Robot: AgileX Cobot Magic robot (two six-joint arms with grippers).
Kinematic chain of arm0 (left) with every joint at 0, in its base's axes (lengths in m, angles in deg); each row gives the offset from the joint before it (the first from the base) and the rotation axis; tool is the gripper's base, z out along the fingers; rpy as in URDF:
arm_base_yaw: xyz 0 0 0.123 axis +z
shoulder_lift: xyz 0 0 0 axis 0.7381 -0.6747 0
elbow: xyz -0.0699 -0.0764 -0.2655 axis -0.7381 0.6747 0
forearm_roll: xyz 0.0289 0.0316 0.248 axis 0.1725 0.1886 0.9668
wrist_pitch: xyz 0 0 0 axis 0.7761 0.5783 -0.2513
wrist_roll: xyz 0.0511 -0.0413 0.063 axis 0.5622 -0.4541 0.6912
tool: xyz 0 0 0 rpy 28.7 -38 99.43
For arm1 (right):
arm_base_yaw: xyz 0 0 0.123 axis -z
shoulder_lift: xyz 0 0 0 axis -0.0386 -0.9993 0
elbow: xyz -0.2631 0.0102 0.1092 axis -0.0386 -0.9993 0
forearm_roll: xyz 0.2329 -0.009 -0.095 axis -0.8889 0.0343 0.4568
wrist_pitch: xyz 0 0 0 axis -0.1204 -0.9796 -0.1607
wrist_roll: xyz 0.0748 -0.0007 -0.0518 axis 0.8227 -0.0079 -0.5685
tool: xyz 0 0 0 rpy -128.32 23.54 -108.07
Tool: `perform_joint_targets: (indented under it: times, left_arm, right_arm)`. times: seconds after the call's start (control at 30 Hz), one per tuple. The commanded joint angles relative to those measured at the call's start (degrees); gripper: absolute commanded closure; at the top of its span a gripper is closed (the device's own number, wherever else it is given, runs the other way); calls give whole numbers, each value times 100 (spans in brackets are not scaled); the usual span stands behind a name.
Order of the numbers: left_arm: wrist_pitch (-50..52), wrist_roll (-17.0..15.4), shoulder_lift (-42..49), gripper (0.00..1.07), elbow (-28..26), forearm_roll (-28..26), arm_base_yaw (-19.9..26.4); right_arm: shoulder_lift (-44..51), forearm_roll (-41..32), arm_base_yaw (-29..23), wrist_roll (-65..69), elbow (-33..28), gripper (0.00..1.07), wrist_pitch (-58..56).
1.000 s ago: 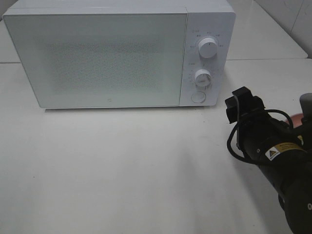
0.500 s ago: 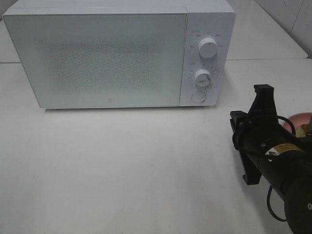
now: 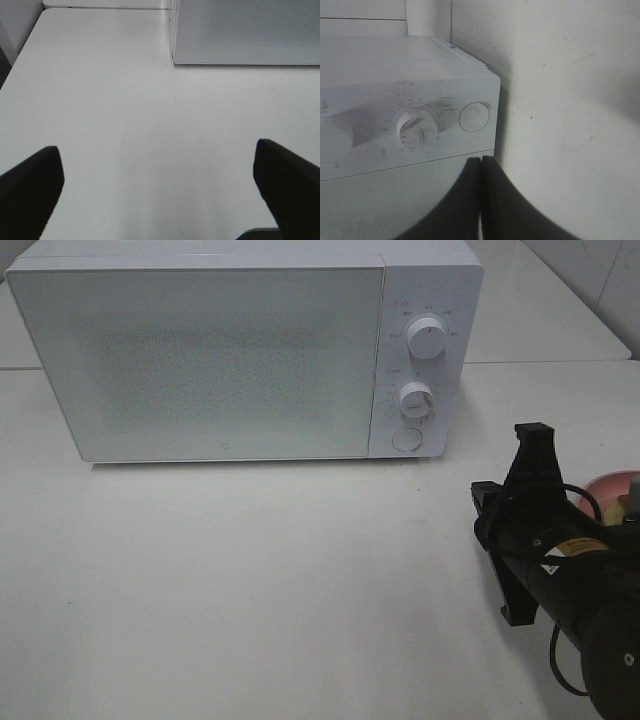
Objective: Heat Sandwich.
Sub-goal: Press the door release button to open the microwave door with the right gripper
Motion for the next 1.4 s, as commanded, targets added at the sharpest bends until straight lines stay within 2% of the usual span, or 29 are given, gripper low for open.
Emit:
perform_joint_targets:
  times: [0.03,0.2,0.5,1.1,1.4]
  left_arm:
    - [80,-6,23,9,11,0,29]
    - [80,-6,23,9,11,0,29]
    - [80,0,23,9,11,0,29]
    - [80,-6,23,9,11,0,29]
    - [80,-6,23,9,11,0,29]
  right_arm:
    - [-115,212,120,183,11,107,-6]
    - [-384,476,178,378,229,107,0]
    - [-911,1186,607,676,928,107,-350]
    - [-1581,1896,1358,665,2045,107,-854]
    - [-1925,2017,1593,653,2618,107,-1197]
